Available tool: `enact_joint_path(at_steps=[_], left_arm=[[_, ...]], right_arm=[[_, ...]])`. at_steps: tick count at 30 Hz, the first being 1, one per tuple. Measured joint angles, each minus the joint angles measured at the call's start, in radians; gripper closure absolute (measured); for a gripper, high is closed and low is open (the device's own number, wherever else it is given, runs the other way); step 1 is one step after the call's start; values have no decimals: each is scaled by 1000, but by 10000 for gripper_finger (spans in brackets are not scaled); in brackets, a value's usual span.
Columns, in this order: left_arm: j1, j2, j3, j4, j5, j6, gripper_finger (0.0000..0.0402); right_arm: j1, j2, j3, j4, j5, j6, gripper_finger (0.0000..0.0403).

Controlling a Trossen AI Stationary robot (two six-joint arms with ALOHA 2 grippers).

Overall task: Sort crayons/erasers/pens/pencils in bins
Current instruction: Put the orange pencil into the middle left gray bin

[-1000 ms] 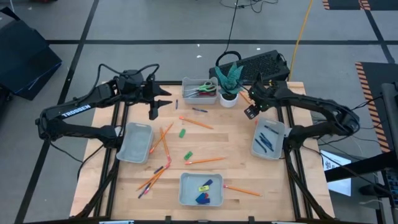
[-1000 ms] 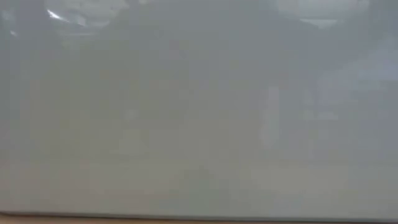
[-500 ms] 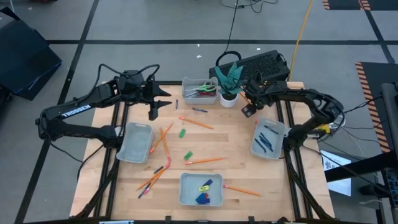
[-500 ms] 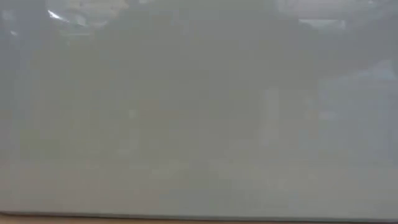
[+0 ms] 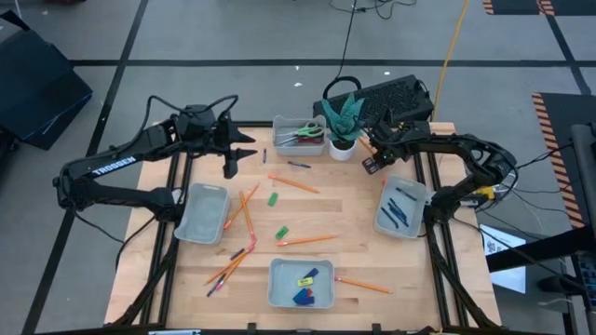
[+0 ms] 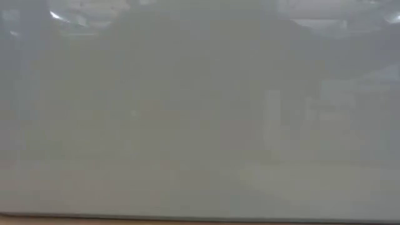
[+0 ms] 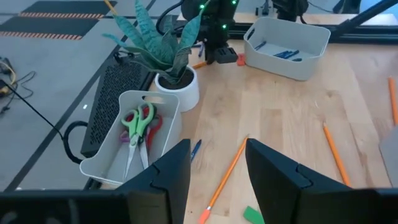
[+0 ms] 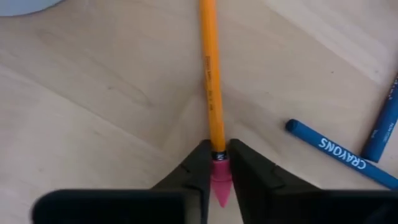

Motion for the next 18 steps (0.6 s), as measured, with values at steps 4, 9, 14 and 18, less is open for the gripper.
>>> enact_joint_path(at_steps=[4,9,14,18], left_arm=[[0,0,0,0,0,-16,245],[0,0,0,-27,4,-14,245],[-2,-4,-48,25,9,-26,245],[-2,-3,-139,187,78,-46,245]], right_arm=[[3,-17,-1,9,0,-2,384],[35,-137,-9,-9,-5,36,382],[89,-356,-7,-55,64,82,380],[147,-547,-5,-24,141,101,383]])
